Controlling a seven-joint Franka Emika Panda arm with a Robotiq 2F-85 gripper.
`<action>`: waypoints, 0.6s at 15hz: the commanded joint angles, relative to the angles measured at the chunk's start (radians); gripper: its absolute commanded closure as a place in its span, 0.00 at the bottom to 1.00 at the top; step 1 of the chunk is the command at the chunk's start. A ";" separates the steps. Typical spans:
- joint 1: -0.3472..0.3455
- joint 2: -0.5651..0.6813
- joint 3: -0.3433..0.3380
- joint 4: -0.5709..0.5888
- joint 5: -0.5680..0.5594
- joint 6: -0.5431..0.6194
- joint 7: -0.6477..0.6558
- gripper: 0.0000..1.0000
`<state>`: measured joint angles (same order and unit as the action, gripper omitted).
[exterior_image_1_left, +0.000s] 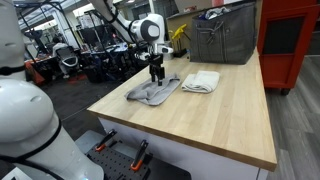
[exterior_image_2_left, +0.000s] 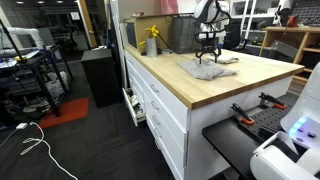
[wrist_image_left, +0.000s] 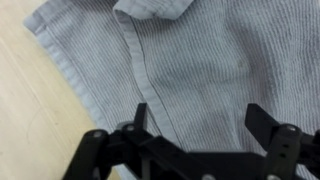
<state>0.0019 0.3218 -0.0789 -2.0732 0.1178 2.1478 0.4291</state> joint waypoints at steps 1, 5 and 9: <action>-0.027 0.022 -0.009 0.063 -0.014 -0.040 -0.076 0.00; -0.059 0.046 0.001 0.125 0.021 -0.049 -0.159 0.00; -0.085 0.092 0.020 0.199 0.074 -0.080 -0.273 0.00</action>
<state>-0.0531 0.3728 -0.0811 -1.9482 0.1499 2.1242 0.2429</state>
